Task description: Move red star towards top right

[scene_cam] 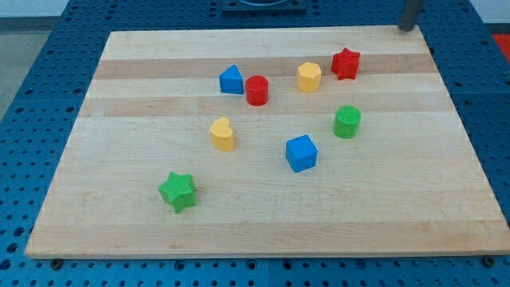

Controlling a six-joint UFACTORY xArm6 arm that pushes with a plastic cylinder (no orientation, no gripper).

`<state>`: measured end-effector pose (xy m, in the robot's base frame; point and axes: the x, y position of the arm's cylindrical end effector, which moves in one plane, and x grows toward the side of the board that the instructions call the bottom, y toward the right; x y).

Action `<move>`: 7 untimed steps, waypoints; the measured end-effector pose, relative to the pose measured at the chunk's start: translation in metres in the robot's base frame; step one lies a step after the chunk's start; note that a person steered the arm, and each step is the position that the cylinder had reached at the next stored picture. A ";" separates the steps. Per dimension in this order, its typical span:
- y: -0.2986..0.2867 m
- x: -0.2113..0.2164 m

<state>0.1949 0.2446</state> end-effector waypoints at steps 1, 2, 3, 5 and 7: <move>-0.072 0.000; -0.123 0.016; -0.128 0.046; -0.130 0.073; -0.136 0.109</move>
<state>0.3042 0.1091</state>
